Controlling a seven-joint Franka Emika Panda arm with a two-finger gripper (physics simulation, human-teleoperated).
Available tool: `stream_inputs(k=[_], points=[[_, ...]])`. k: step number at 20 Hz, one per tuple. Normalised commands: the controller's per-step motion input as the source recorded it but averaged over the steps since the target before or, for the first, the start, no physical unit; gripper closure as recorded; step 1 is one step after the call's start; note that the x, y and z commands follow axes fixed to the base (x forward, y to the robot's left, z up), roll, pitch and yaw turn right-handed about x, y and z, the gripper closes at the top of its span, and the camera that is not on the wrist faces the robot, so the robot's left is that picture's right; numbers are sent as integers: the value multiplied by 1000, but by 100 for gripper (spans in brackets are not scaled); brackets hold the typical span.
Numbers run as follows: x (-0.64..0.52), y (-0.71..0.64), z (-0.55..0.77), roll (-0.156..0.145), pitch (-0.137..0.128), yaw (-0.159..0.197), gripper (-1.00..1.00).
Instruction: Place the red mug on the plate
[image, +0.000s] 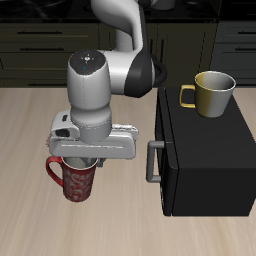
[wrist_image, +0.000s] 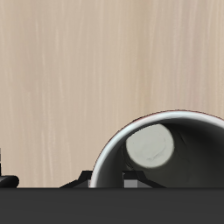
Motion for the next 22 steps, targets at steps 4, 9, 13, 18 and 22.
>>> stream_inputs(k=[4, 9, 13, 18, 22], points=[[-347, -124, 123, 26, -26, -44, 100], [-440, -38, 69, 42, -28, -35, 100], [-445, -149, 17, 32, -25, 12, 100], [-281, -211, 33, -4, -12, -17, 100], [-300, -178, -24, -2, -22, -1, 100]])
